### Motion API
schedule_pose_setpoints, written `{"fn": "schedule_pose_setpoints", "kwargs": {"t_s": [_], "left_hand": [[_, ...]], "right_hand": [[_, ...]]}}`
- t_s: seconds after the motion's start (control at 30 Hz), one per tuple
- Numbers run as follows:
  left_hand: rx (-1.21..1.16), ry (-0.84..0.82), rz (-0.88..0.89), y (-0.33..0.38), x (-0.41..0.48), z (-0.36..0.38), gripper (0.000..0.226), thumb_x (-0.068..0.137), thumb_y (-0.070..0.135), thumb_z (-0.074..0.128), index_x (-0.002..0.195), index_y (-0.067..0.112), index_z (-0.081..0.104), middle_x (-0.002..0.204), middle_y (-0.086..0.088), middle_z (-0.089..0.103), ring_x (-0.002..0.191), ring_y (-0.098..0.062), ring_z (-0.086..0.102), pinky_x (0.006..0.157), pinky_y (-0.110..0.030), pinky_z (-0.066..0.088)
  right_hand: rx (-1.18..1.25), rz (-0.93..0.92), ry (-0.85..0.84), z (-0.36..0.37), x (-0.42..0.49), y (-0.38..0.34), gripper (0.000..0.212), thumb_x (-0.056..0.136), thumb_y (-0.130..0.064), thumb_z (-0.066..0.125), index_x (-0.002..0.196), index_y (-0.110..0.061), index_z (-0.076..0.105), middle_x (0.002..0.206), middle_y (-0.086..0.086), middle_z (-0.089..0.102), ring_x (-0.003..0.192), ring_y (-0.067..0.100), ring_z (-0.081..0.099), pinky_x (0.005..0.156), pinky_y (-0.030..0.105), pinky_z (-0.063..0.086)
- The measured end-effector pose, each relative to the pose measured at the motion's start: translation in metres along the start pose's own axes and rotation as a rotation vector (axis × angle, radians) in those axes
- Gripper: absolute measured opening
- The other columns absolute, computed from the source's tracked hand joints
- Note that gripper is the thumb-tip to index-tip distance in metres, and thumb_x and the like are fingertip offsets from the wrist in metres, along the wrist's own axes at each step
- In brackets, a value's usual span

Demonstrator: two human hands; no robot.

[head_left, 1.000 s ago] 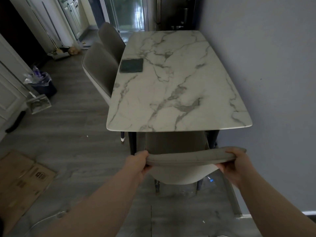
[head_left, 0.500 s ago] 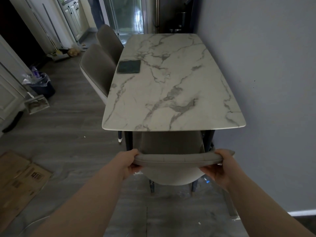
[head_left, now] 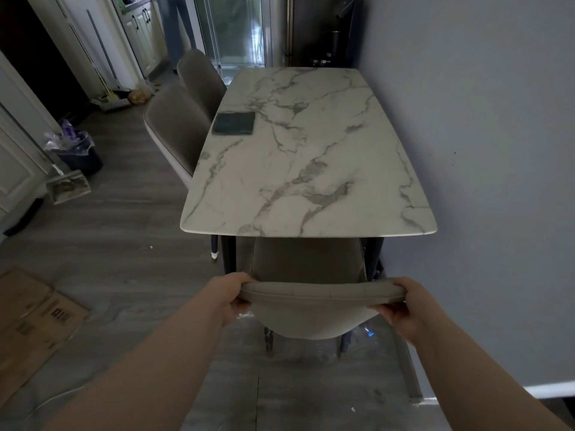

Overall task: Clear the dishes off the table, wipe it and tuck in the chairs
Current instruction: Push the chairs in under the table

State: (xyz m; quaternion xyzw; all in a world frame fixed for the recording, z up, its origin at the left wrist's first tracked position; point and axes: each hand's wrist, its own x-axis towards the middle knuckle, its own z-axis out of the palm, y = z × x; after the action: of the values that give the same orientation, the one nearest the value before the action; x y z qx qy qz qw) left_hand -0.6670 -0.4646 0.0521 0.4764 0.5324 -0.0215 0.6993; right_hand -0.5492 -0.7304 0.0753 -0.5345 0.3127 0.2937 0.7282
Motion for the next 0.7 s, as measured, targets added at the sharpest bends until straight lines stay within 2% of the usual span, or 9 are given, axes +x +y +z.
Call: {"fn": "schedule_pose_setpoints", "kwargs": {"t_s": [0.1, 0.2, 0.33, 0.37, 0.43, 0.5, 0.57, 0.63, 0.7], "left_hand": [[0.019, 0.025, 0.022, -0.003, -0.001, -0.002, 0.015, 0.087, 0.008, 0.063, 0.075, 0.003, 0.056, 0.076, -0.014, 0.051, 0.066, -0.024, 0.051, 0.062, -0.036, 0.048], [0.143, 0.015, 0.006, -0.005, -0.009, -0.005, 0.019, 0.086, 0.020, 0.066, 0.077, 0.006, 0.055, 0.073, -0.013, 0.048, 0.063, -0.024, 0.048, 0.060, -0.035, 0.047], [0.334, 0.067, 0.032, -0.001, -0.009, -0.013, 0.028, 0.089, 0.037, 0.061, 0.083, 0.012, 0.050, 0.088, -0.009, 0.048, 0.082, -0.027, 0.051, 0.082, -0.040, 0.048], [0.369, 0.073, 0.045, 0.000, -0.008, -0.015, 0.029, 0.090, 0.040, 0.059, 0.091, 0.011, 0.053, 0.096, -0.009, 0.051, 0.091, -0.027, 0.051, 0.086, -0.041, 0.046], [0.431, 0.060, 0.105, 0.003, -0.008, -0.017, 0.034, 0.093, 0.039, 0.055, 0.114, 0.012, 0.056, 0.118, -0.011, 0.054, 0.098, -0.025, 0.049, 0.085, -0.037, 0.042], [0.467, 0.023, 0.183, 0.009, -0.010, -0.022, 0.042, 0.097, 0.033, 0.051, 0.134, 0.012, 0.051, 0.136, -0.011, 0.050, 0.107, -0.024, 0.050, 0.089, -0.034, 0.039], [0.493, -0.002, 0.225, 0.017, -0.007, -0.031, 0.051, 0.097, 0.030, 0.053, 0.144, 0.012, 0.043, 0.144, -0.008, 0.045, 0.124, -0.025, 0.046, 0.098, -0.034, 0.037], [0.518, -0.007, 0.263, 0.027, 0.000, -0.046, 0.049, 0.095, 0.028, 0.057, 0.141, 0.013, 0.048, 0.141, -0.008, 0.049, 0.119, -0.023, 0.049, 0.097, -0.034, 0.038], [0.536, 0.029, 0.319, 0.040, 0.012, -0.066, 0.040, 0.093, 0.025, 0.058, 0.131, 0.012, 0.057, 0.130, -0.009, 0.057, 0.104, -0.020, 0.051, 0.092, -0.033, 0.042]], "right_hand": [[-0.019, -0.006, 0.035, 0.002, 0.000, 0.001, 0.016, 0.094, -0.014, 0.052, 0.082, -0.006, 0.048, 0.083, 0.014, 0.052, 0.074, 0.027, 0.055, 0.043, 0.047, 0.053], [-0.138, 0.012, 0.095, 0.000, -0.003, -0.001, 0.019, 0.093, -0.025, 0.058, 0.091, -0.008, 0.049, 0.090, 0.015, 0.050, 0.076, 0.029, 0.056, 0.067, 0.054, 0.058], [-0.336, -0.033, 0.187, 0.002, -0.014, -0.010, 0.036, 0.092, -0.030, 0.061, 0.118, -0.010, 0.047, 0.104, 0.015, 0.047, 0.080, 0.031, 0.054, 0.085, 0.049, 0.049], [-0.380, -0.085, 0.206, 0.003, -0.016, -0.012, 0.040, 0.092, -0.028, 0.061, 0.124, -0.009, 0.046, 0.113, 0.016, 0.048, 0.084, 0.030, 0.052, 0.091, 0.048, 0.046], [-0.466, -0.200, 0.242, 0.003, -0.015, -0.018, 0.062, 0.091, -0.022, 0.064, 0.142, -0.006, 0.033, 0.139, 0.017, 0.042, 0.114, 0.033, 0.048, 0.101, 0.045, 0.036], [-0.524, -0.295, 0.248, 0.009, -0.017, -0.022, 0.071, 0.090, -0.018, 0.063, 0.147, -0.004, 0.023, 0.148, 0.018, 0.034, 0.131, 0.033, 0.038, 0.104, 0.045, 0.032], [-0.578, -0.360, 0.248, 0.019, -0.022, -0.024, 0.072, 0.090, -0.021, 0.062, 0.149, -0.009, 0.023, 0.150, 0.015, 0.033, 0.133, 0.033, 0.037, 0.106, 0.045, 0.031], [-0.635, -0.429, 0.259, 0.034, -0.027, -0.021, 0.068, 0.089, -0.025, 0.061, 0.149, -0.015, 0.029, 0.150, 0.012, 0.036, 0.133, 0.032, 0.039, 0.106, 0.042, 0.032], [-0.690, -0.529, 0.266, 0.052, -0.037, -0.019, 0.059, 0.090, -0.021, 0.059, 0.145, -0.015, 0.038, 0.132, 0.009, 0.050, 0.123, 0.030, 0.048, 0.096, 0.034, 0.036]]}}
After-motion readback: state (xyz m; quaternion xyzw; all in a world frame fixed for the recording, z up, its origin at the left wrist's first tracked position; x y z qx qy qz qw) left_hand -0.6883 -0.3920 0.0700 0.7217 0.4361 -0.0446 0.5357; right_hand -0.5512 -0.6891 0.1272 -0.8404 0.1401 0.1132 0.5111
